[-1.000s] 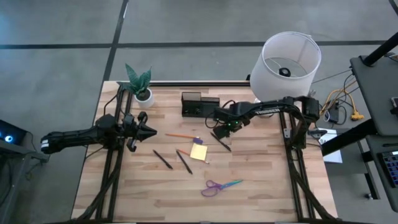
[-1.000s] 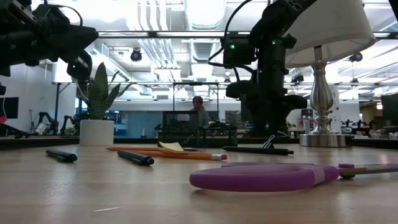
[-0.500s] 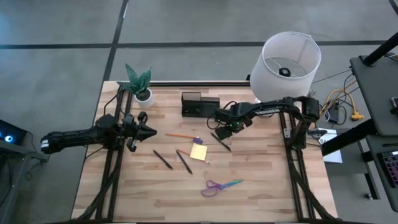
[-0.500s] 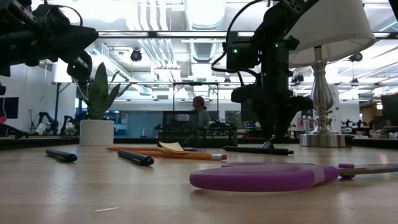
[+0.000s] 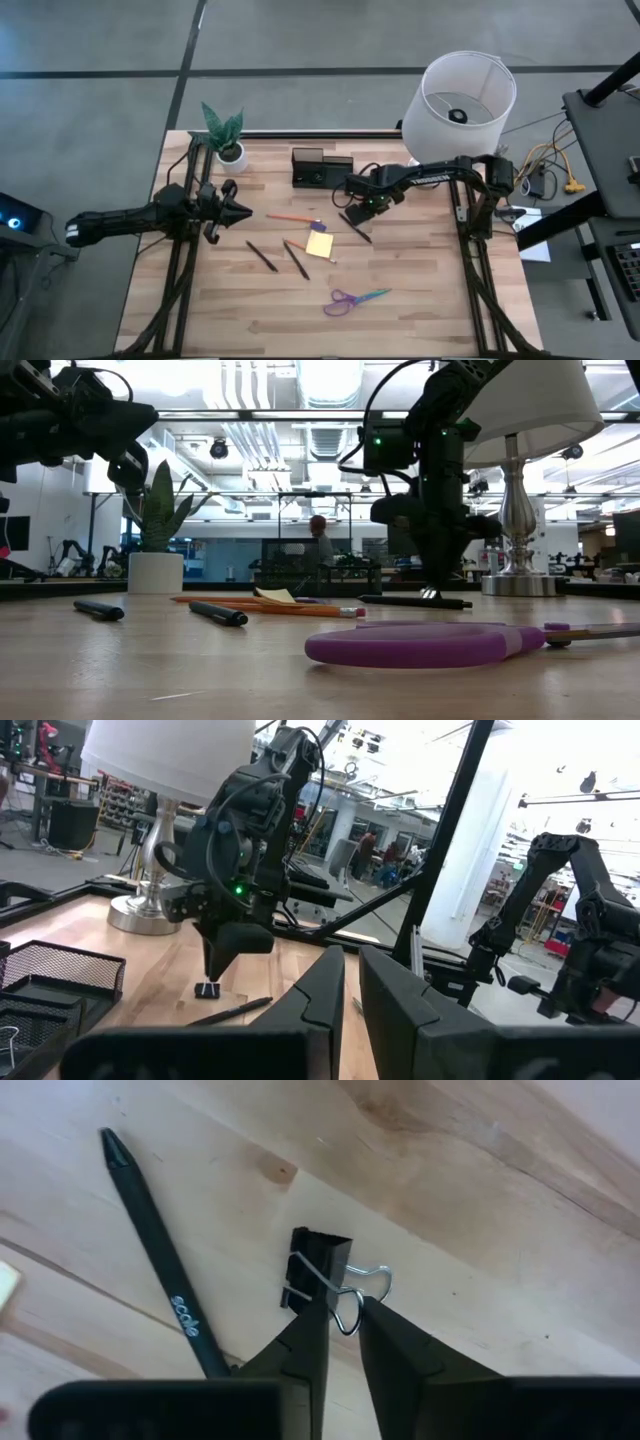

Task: Pick and place office supplies into organizer
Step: Put the black binder clip into the black desk organizer

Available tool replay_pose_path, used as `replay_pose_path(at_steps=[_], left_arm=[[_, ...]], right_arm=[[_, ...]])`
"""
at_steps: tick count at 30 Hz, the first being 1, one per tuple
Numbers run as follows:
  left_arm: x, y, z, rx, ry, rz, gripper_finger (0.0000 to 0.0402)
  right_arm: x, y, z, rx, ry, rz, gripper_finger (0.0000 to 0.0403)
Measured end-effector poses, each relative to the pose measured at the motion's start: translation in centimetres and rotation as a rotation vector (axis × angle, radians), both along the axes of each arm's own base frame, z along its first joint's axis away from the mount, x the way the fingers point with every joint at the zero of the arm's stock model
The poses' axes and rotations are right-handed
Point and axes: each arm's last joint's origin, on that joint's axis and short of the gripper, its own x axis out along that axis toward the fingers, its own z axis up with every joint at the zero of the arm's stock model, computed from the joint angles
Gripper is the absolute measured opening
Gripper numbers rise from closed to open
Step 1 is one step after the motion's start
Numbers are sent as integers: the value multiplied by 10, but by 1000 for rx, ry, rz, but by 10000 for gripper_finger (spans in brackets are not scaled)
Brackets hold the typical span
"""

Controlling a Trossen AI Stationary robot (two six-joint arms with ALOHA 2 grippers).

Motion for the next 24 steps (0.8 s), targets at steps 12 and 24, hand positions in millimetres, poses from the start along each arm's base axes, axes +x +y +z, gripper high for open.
replay_pose_path(at_steps=[12,24], left_arm=[[0,0,0,0,0,0,20],[0,0,0,0,0,0,20]], right_arm=[[6,-1,1,-20,-63,51,23],[30,2,22,-158,-219,211,8]])
